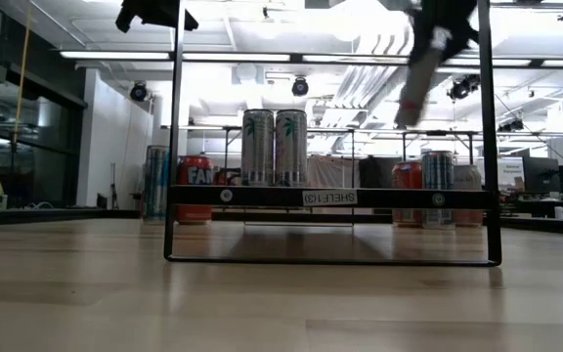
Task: Place canned beverage on shelf
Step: Put the white-pink soda can on the shelf aligned with the other white-pink soda can
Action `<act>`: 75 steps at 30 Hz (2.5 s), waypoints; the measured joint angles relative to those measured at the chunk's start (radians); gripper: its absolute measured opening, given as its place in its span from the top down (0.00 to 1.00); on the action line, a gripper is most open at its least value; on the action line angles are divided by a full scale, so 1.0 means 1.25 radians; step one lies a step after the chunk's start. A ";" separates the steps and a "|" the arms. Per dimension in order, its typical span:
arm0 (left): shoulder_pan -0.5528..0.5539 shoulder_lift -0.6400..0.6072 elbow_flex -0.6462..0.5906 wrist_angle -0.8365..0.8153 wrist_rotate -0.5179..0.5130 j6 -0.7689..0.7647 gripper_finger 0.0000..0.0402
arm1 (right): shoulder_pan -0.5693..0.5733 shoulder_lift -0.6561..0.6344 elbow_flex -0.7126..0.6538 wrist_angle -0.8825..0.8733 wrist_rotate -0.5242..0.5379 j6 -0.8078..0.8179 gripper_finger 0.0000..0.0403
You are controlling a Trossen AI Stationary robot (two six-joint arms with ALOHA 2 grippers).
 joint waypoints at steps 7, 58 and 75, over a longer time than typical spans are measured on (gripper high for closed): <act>0.000 0.000 0.000 0.000 0.000 -0.001 1.00 | 0.139 0.073 0.153 -0.098 -0.141 -0.097 0.41; 0.000 0.000 0.000 -0.011 0.000 -0.007 1.00 | 0.466 0.523 0.195 0.003 -0.267 -0.508 0.28; 0.000 0.000 0.000 -0.009 0.000 -0.007 1.00 | 0.460 0.495 0.196 -0.012 -0.266 -0.515 0.27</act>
